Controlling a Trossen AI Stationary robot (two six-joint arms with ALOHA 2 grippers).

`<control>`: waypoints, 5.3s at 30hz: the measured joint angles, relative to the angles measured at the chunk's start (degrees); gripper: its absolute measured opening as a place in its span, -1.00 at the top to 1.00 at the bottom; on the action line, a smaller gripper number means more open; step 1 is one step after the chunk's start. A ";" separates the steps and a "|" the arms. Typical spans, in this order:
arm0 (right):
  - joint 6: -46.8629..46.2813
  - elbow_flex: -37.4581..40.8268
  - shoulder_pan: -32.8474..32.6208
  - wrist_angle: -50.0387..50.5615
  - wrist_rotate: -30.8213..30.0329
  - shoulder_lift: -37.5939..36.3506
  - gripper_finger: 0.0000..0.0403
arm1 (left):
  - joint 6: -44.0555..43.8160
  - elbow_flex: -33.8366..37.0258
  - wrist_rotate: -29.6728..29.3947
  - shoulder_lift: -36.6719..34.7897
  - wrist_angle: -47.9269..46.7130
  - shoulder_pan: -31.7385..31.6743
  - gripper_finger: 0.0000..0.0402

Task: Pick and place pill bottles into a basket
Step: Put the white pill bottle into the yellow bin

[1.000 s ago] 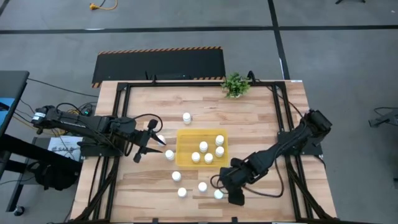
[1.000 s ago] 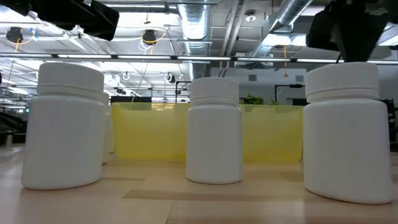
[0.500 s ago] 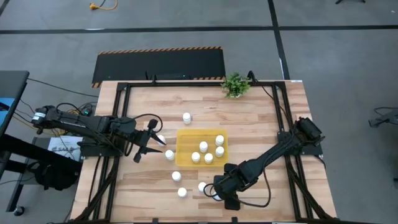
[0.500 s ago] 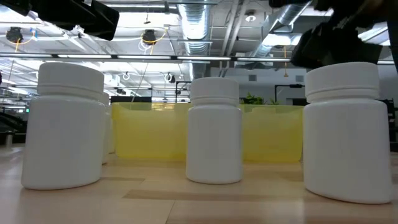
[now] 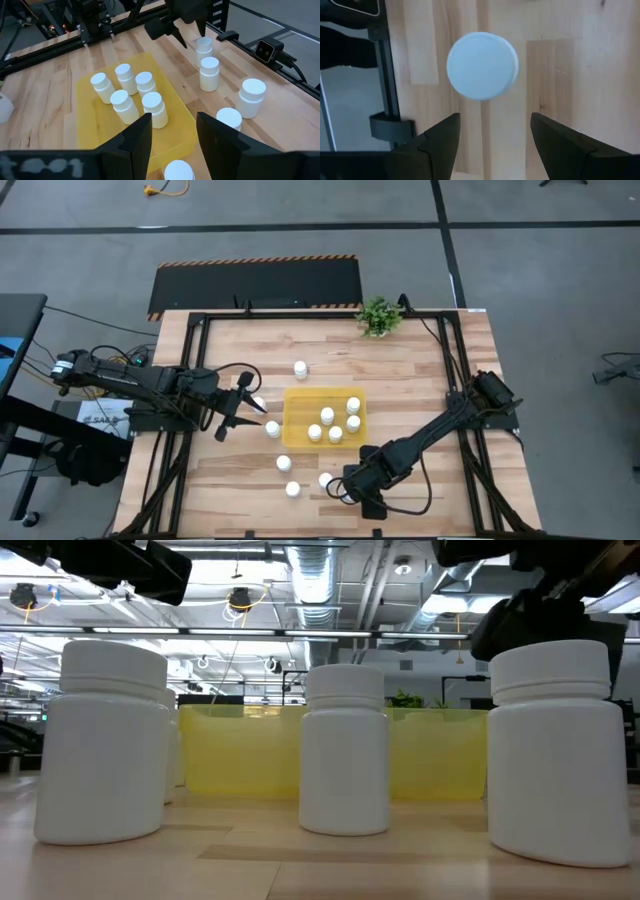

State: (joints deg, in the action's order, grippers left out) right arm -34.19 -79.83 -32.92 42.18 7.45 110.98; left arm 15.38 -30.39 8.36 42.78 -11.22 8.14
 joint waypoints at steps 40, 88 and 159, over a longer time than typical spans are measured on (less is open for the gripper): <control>12.31 0.10 1.20 -6.71 -2.22 1.86 -0.45 | -0.15 0.00 0.07 -0.01 -1.17 -0.02 0.28; 12.90 0.02 1.68 -9.26 -2.77 1.64 0.15 | -1.16 0.02 0.07 0.00 -1.36 -0.02 0.28; 44.56 -24.67 35.43 29.74 -3.68 1.75 0.23 | -1.11 0.04 -2.16 -0.02 -1.38 -0.02 0.28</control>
State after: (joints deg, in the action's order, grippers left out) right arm 10.37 -104.50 2.50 71.93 3.77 112.73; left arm 14.26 -30.35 6.20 42.77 -12.60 8.12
